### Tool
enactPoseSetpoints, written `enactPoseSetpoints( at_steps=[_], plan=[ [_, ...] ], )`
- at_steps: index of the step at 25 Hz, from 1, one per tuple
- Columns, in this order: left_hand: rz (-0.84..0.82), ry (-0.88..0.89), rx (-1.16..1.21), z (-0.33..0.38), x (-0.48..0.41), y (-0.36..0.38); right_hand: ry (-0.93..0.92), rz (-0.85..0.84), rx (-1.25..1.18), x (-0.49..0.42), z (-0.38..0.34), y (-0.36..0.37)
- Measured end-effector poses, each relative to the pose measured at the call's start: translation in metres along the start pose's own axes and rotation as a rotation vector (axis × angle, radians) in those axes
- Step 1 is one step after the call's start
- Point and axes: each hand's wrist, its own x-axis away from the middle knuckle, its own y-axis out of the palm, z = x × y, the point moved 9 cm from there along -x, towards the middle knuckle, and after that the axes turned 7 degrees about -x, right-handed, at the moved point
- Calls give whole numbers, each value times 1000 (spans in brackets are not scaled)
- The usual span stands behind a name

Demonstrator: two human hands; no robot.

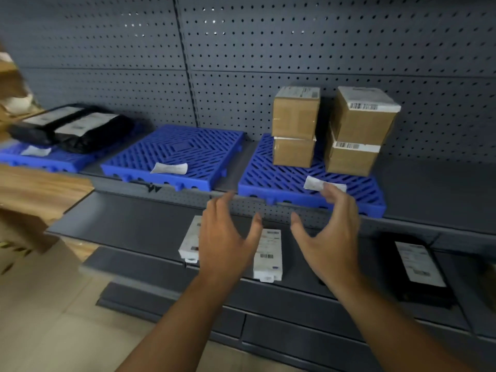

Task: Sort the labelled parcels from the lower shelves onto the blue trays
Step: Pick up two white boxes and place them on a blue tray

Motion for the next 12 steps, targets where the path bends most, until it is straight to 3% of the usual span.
enactPoseSetpoints(
  at_steps=[7,12],
  plan=[
    [-21,-6,-147,-81,20,-1,73,-211,138,62,14,72],
    [-94,-5,-198,-155,-3,10,199,-185,284,72,29,118]
  ],
)
